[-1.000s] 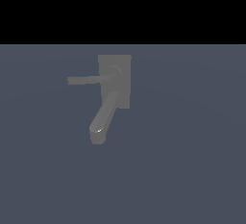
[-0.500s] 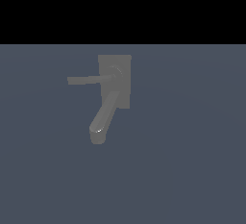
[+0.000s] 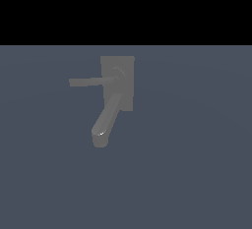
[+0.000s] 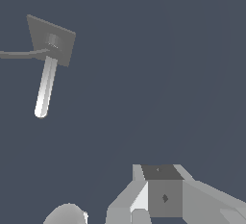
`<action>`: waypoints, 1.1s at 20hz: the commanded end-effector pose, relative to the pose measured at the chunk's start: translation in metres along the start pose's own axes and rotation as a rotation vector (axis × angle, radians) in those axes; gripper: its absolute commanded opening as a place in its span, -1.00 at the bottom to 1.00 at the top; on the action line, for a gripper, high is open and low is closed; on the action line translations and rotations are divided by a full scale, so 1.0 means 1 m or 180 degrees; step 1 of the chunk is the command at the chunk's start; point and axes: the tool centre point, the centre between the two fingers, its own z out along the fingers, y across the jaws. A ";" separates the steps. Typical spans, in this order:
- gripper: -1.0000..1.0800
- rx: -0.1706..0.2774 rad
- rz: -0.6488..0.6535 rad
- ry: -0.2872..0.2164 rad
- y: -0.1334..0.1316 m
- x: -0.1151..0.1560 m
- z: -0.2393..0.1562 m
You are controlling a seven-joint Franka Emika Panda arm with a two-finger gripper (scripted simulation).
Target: Turn on the faucet by rotating a designated handle.
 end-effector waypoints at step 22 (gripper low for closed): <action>-1.00 -0.3164 -0.0577 0.0875 -0.032 0.091 -0.106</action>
